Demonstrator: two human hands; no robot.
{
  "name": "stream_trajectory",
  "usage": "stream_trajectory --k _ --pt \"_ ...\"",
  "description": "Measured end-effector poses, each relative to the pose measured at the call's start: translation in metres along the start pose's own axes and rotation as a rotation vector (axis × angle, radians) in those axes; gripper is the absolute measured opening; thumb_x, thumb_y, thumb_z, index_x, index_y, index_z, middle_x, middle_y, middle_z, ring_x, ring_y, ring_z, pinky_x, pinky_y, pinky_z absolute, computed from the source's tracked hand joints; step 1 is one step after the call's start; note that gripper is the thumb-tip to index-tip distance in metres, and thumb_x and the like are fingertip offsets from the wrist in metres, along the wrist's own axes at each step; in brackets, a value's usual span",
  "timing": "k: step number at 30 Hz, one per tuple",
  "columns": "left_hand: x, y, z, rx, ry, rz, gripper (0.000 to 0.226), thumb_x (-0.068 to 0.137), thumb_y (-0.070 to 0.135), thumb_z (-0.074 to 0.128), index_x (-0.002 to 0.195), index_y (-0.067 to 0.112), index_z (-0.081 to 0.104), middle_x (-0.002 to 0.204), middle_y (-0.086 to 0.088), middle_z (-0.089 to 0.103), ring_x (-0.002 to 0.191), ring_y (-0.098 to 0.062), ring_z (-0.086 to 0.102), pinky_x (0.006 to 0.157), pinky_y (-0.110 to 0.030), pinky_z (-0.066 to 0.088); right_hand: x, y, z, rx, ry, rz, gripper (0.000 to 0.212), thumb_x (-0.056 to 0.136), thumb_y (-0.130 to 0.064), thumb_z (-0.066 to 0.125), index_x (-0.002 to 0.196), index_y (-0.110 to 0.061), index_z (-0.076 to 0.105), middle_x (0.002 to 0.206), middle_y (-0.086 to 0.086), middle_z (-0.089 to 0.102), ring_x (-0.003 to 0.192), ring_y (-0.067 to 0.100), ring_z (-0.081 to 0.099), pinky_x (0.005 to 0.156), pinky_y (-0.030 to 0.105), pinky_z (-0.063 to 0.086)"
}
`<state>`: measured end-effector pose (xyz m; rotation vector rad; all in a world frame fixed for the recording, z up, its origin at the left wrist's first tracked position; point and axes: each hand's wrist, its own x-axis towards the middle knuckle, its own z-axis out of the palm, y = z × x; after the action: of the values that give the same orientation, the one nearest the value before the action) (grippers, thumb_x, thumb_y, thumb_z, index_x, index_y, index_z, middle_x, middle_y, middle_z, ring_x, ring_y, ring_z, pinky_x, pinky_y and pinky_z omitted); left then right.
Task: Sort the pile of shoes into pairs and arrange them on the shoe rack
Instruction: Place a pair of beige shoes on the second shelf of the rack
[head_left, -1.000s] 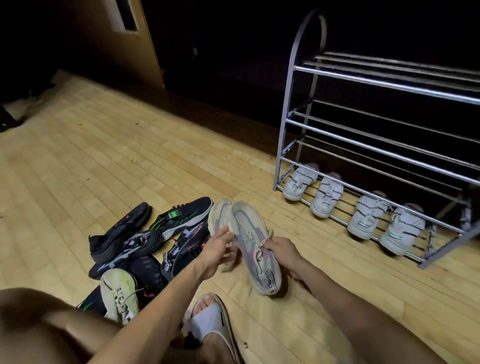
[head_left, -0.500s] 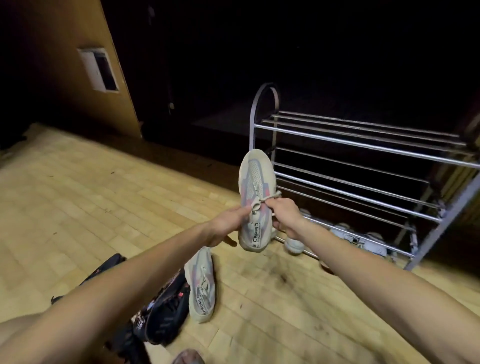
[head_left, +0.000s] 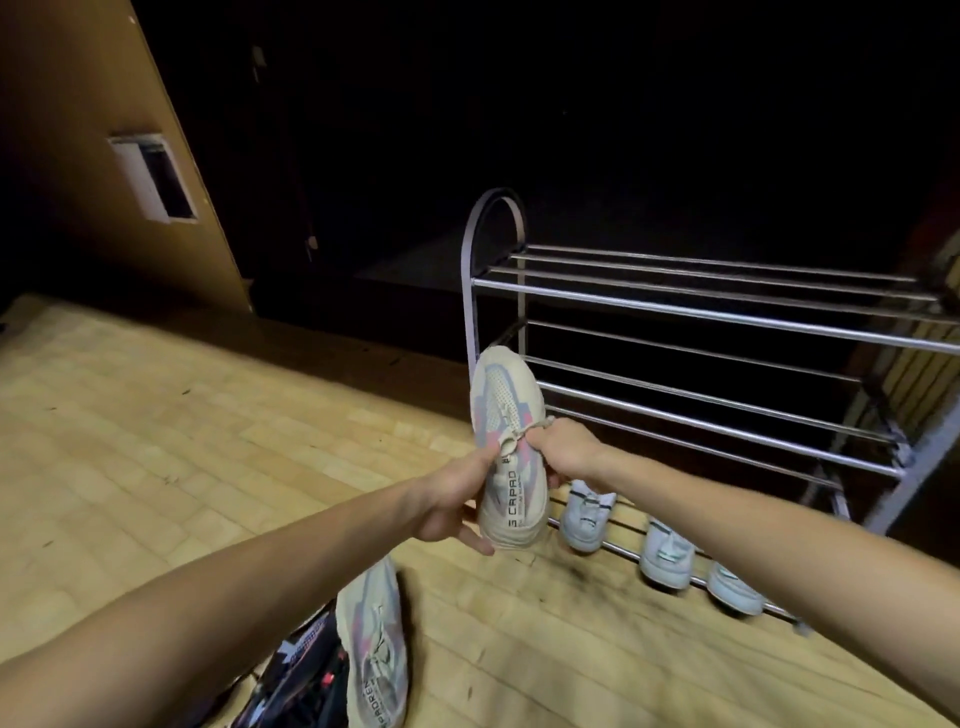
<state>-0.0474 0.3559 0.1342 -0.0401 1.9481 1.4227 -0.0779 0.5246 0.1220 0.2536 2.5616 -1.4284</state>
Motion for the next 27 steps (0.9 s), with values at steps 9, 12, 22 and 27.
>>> stream_trajectory --k 9,12,22,27 --pt "0.084 -0.026 0.016 -0.075 -0.057 -0.221 0.058 0.094 0.066 0.031 0.099 0.021 0.068 0.089 -0.001 0.074 0.072 -0.021 0.071 0.065 -0.043 0.06 0.046 0.049 0.012 -0.164 -0.266 0.151 0.03 0.096 -0.013 0.036 0.073 -0.012 0.055 0.038 -0.001 0.053 0.028 0.014 0.045 0.033 0.017 0.036" --pt "0.109 -0.013 0.021 -0.017 -0.028 -0.151 0.055 0.092 0.068 0.034 0.098 0.024 0.067 0.099 -0.003 0.069 0.086 -0.024 0.066 0.066 -0.042 0.059 0.069 0.077 0.002 -0.13 -0.13 0.167 0.031 0.1 -0.014 0.032 0.08 -0.009 0.055 0.05 0.009 0.056 0.032 0.019 0.049 0.033 0.021 0.039" --pt "0.184 0.009 0.04 -0.26 0.175 0.093 0.043 0.099 0.046 0.038 0.082 0.022 0.07 0.074 0.006 0.071 0.074 -0.012 0.06 0.064 -0.026 0.048 0.134 0.114 -0.04 0.118 0.215 0.255 0.023 0.098 -0.017 0.044 0.083 -0.009 0.059 0.062 0.013 0.062 0.044 0.025 0.056 0.049 0.03 0.047" --pt "0.21 0.011 0.042 -0.338 0.186 0.107 0.036 0.1 0.041 0.04 0.093 0.018 0.066 0.093 -0.004 0.067 0.085 -0.018 0.056 0.067 -0.027 0.041 0.148 0.127 -0.045 0.212 0.151 0.343 0.025 0.104 -0.024 0.04 0.085 -0.017 0.055 0.066 0.004 0.053 0.051 0.014 0.051 0.043 0.023 0.047"
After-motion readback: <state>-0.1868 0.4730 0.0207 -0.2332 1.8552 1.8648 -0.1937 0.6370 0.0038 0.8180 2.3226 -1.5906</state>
